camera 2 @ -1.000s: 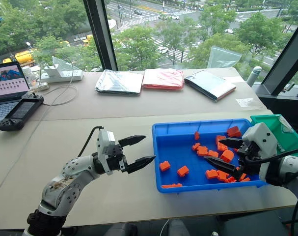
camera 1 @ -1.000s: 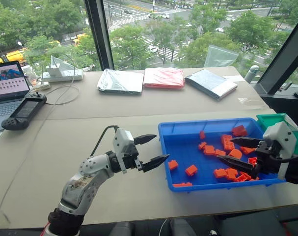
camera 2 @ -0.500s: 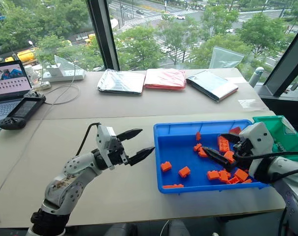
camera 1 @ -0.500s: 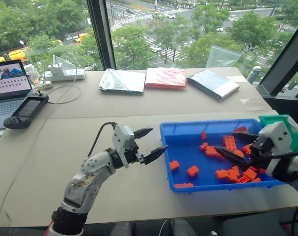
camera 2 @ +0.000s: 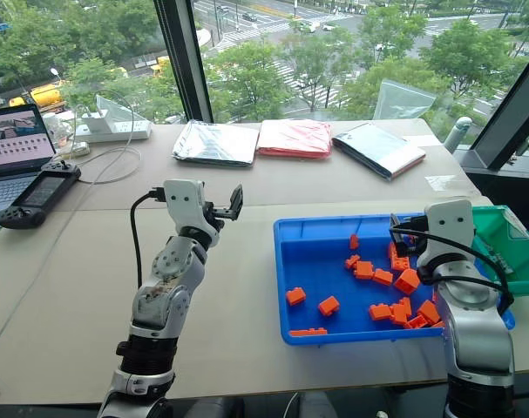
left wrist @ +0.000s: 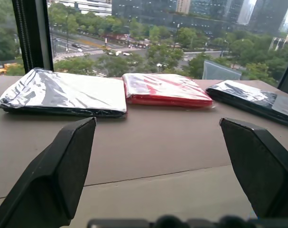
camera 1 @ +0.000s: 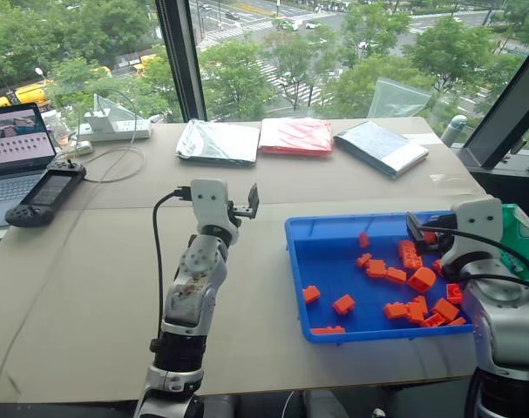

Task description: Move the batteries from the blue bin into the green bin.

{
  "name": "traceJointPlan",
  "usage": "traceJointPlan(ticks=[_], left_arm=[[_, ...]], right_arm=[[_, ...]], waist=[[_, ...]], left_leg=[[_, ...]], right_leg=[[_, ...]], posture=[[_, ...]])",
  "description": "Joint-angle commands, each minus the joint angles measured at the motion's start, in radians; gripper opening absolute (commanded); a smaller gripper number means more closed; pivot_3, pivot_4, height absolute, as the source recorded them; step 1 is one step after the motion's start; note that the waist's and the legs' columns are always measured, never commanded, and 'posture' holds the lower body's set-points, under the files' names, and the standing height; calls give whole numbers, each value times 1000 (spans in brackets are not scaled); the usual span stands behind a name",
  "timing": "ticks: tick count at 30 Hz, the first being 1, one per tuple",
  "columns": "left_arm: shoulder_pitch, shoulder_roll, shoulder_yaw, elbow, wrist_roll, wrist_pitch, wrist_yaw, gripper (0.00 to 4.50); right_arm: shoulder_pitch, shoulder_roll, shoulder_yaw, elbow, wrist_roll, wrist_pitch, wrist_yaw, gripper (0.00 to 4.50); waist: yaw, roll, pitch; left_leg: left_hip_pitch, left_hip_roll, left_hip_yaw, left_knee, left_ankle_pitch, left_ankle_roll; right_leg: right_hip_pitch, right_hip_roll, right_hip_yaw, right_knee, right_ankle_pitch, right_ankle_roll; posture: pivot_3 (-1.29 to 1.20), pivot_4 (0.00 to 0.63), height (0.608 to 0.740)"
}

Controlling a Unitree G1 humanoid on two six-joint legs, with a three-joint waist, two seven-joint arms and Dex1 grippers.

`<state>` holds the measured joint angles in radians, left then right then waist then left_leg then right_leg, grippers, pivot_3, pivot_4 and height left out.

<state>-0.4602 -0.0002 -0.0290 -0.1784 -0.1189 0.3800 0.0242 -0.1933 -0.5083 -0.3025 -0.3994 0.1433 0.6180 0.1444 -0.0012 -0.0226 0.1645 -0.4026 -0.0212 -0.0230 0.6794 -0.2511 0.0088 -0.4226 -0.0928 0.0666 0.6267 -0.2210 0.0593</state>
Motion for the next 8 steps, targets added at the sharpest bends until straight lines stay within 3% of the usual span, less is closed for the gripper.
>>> traceJointPlan(ticks=[1,8], left_arm=[[-2,-3,0,-24,22,-29,9,4500],[-12,5,6,-14,50,-51,15,4500]], right_arm=[[-23,2,-9,3,-34,-61,-25,4474],[-37,10,12,37,-68,-111,-28,4474]], waist=[[2,0,0],[1,0,0]], left_leg=[[0,0,0,0,0,0],[1,0,0,1,0,0]], right_leg=[[0,0,0,0,0,0],[1,0,0,0,0,0]], posture=[[0,150,740],[0,150,740]])
